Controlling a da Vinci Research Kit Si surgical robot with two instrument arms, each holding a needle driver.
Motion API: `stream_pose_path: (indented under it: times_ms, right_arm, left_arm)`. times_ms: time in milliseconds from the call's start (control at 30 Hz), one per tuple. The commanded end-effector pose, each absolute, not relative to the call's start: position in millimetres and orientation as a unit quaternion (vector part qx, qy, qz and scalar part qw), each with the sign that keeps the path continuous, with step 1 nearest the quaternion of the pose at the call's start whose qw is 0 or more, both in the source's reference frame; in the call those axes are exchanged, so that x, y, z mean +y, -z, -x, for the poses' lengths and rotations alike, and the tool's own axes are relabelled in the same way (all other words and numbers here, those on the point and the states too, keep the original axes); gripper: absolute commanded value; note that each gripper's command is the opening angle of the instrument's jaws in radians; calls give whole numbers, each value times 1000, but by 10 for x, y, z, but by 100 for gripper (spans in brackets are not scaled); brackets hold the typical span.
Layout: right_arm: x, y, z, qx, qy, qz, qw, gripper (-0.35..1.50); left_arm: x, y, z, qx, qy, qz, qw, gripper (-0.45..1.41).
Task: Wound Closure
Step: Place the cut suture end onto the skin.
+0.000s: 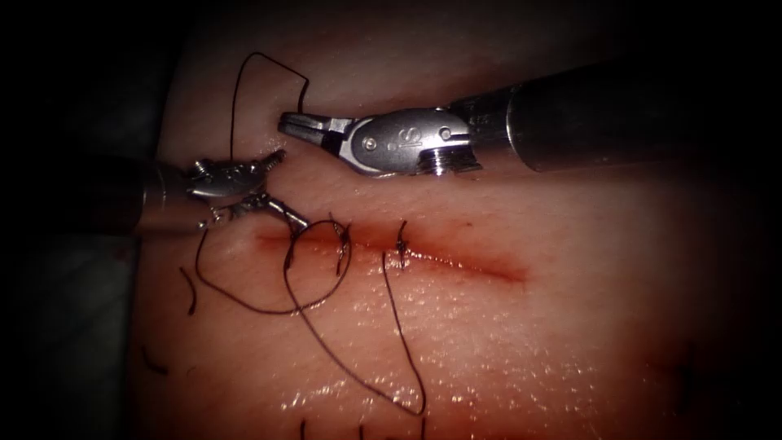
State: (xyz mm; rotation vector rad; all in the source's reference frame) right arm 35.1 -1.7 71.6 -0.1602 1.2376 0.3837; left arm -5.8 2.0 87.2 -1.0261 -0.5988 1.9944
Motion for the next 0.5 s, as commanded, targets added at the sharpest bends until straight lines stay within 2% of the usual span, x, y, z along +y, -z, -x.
stream_pose_path:
  times_ms: [33, 167, 500]
  right_arm:
    - [-17, -731, -368, 579, -173, 78, 793, -35]
    - [-26, -748, -382, 575, -169, 74, 797, -35]
    - [-43, -766, -368, 563, -165, 80, 806, -35]
  left_arm:
    - [20, -876, 63, -236, -787, 408, 399, 130]
    - [20, -871, 64, -237, -785, 408, 400, 131]
    - [26, -855, 67, -240, -778, 412, 409, 131]
